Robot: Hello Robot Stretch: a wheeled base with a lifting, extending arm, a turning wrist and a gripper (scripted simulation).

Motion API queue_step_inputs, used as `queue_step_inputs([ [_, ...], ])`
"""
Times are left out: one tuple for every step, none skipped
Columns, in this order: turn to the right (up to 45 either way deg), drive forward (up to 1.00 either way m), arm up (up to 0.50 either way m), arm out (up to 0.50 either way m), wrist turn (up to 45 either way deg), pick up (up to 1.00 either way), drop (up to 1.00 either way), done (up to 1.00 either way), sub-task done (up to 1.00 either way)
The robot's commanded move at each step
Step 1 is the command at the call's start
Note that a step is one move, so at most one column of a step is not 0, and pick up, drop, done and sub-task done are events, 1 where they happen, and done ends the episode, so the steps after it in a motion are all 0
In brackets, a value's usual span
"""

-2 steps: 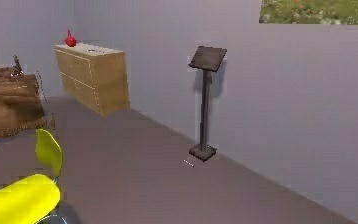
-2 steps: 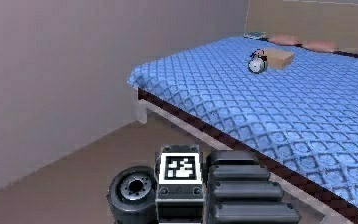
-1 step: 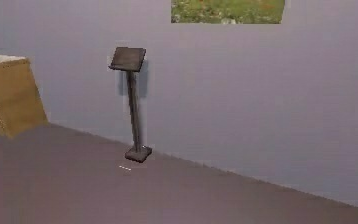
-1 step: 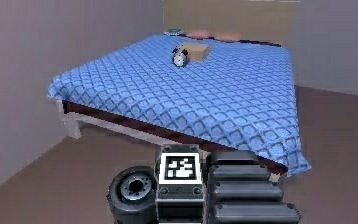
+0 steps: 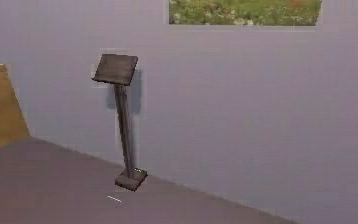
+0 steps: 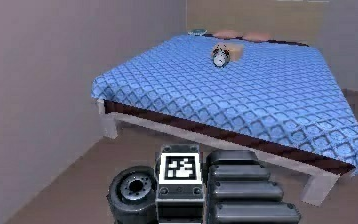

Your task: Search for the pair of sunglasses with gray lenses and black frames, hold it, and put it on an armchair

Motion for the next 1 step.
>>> queue_step_inputs([
  [-45.0, 0.00, 0.00, 0.00, 0.0, 0.00, 0.00, 0.00, 0.00],
])
